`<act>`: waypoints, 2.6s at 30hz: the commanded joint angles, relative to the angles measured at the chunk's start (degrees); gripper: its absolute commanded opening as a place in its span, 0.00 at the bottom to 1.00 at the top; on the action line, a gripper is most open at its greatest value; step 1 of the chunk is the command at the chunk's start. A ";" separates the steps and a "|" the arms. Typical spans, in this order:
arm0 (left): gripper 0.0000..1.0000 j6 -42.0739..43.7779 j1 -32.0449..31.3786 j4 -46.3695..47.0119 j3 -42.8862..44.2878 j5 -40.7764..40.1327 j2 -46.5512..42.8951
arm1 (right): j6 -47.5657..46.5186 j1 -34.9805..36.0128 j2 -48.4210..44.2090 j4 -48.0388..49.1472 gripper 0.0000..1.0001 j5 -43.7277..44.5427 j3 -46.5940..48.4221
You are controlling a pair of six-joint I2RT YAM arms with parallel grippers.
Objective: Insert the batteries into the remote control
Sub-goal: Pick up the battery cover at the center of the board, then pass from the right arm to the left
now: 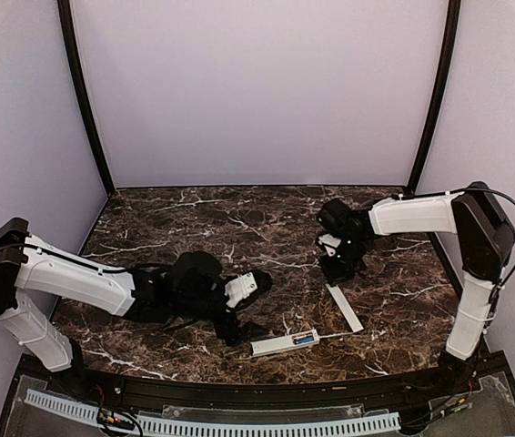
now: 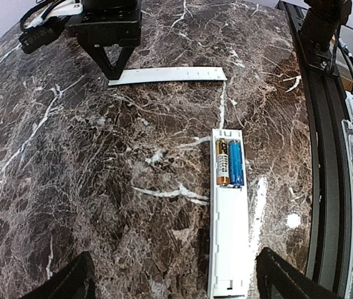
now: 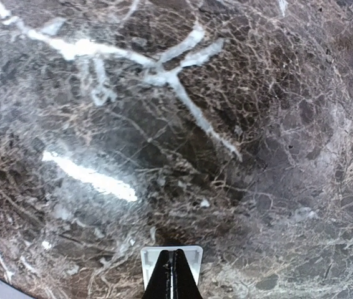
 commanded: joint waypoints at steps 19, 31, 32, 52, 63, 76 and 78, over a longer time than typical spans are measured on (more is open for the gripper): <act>0.87 -26.86 1.53 7.85 8.11 -6.81 3.18 | 8.79 6.92 -16.54 3.42 0.00 3.95 3.91; 0.95 -30.76 1.54 12.11 14.03 -3.00 8.31 | 12.38 15.95 -17.59 3.70 0.00 10.06 12.60; 0.95 -31.13 1.50 12.41 14.23 -3.72 8.60 | 12.41 16.59 -17.71 4.01 0.00 10.73 12.95; 0.48 -35.93 2.21 17.74 15.26 -6.93 8.96 | 11.12 19.14 -19.00 7.37 0.00 8.12 14.34; 0.00 -35.17 2.43 22.45 14.65 -6.71 8.98 | 10.11 19.18 -20.30 12.37 0.00 4.35 12.36; 0.00 -22.66 2.36 29.54 9.87 0.30 1.77 | -10.44 16.07 -38.36 17.54 0.40 -15.04 5.81; 0.00 -19.85 2.17 30.57 9.18 3.41 0.21 | -12.01 13.96 -41.56 20.35 0.47 -23.43 1.56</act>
